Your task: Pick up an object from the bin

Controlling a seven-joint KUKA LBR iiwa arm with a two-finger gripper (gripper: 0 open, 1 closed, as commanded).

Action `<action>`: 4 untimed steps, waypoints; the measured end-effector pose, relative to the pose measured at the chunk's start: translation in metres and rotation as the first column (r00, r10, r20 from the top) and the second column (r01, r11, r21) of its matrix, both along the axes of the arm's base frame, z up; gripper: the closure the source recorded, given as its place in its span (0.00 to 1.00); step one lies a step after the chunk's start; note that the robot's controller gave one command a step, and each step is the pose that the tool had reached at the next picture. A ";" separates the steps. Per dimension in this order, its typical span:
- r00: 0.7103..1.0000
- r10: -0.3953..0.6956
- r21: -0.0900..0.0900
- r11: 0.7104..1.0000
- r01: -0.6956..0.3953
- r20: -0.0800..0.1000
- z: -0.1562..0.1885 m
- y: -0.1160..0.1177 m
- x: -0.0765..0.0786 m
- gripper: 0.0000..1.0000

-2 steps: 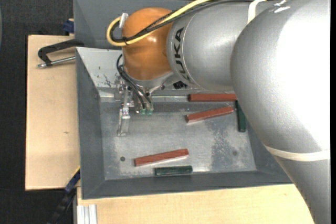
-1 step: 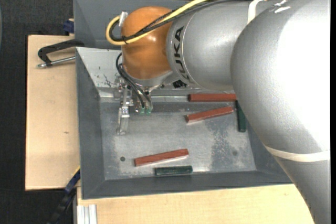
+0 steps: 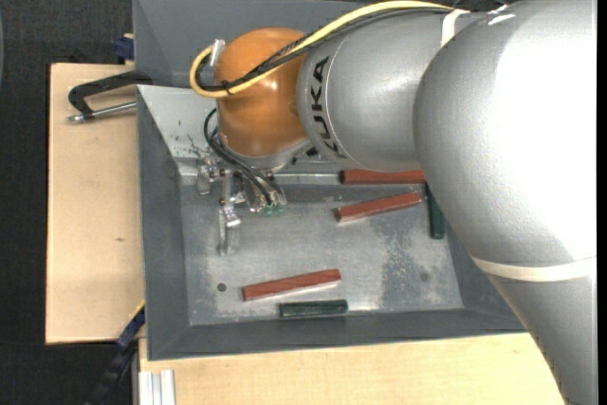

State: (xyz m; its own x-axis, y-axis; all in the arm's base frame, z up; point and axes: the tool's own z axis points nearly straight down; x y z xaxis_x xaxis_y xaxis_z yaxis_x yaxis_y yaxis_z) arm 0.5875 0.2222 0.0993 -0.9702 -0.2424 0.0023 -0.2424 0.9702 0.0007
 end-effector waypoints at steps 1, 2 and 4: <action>0.990 -0.143 0.002 0.990 0.143 0.004 -0.023 -0.047 -0.051 0.00; 1.000 0.021 0.003 1.000 -0.021 0.008 -0.028 -0.071 -0.038 1.00; 1.000 0.021 0.003 1.000 -0.021 0.007 -0.028 -0.071 -0.038 0.00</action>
Offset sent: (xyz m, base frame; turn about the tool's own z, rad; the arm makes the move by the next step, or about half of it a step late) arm -0.0393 -0.0720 -0.0293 -0.0230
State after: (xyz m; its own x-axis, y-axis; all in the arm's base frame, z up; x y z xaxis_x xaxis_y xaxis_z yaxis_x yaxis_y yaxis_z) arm 0.5493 0.1513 0.0710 -0.9648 -0.2631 -0.0055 -0.2631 0.9648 0.0019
